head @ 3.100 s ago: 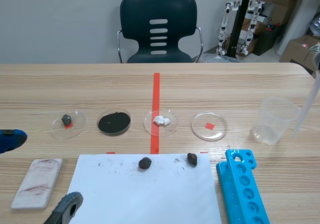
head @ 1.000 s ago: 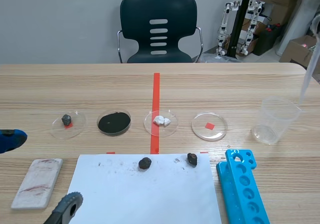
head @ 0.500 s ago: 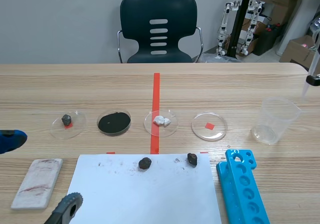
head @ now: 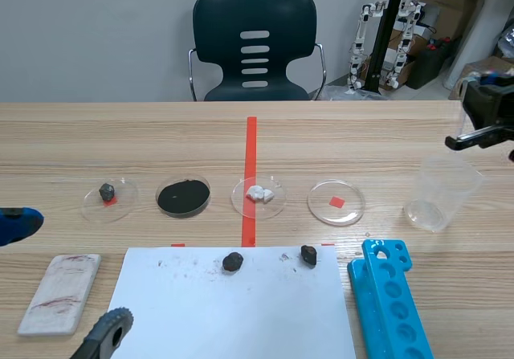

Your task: Put the dropper in the beaker

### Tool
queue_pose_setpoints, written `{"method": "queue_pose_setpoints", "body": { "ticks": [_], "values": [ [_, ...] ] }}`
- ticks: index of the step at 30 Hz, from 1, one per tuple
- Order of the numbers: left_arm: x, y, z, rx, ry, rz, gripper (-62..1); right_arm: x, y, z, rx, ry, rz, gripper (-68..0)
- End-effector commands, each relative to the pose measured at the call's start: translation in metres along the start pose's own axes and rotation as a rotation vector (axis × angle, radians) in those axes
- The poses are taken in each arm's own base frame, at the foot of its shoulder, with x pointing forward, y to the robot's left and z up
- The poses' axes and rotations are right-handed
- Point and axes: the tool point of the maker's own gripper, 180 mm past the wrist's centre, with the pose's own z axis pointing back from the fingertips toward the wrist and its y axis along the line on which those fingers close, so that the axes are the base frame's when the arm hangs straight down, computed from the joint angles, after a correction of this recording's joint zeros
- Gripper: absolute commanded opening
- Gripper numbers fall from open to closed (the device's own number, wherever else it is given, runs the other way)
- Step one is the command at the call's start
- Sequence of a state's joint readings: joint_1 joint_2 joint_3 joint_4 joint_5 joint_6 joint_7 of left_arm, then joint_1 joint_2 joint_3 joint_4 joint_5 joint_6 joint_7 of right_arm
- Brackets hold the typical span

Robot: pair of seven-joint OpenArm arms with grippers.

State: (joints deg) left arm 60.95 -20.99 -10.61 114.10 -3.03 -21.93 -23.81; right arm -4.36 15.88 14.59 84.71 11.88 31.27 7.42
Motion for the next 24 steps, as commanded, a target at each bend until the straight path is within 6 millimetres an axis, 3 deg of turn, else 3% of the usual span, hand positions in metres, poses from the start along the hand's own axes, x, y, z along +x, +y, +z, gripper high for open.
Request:
{"method": "queue_pose_setpoints", "body": {
  "ticks": [1,7,15,21,24],
  "values": [
    [0.008,0.002,-0.001,0.003,-0.03,-0.003,1.4,0.01,-0.001,-0.004,0.008,-0.047,0.012,-62.5],
    [0.008,0.002,-0.001,0.003,-0.03,-0.003,1.4,-0.021,0.012,-0.006,0.04,-0.012,0.004,-62.5],
    [0.008,0.002,-0.001,0.003,-0.03,-0.003,1.4,-0.047,0.002,0.0,-0.017,0.017,-0.003,-62.5],
    [0.008,0.002,-0.001,0.003,-0.03,-0.003,1.4,-0.052,0.002,0.001,-0.018,0.03,-0.009,-62.1],
    [0.008,0.002,-0.001,0.003,-0.03,-0.003,1.4,-0.052,0.002,0.001,-0.018,0.03,-0.009,-54.6]
  ]
}}
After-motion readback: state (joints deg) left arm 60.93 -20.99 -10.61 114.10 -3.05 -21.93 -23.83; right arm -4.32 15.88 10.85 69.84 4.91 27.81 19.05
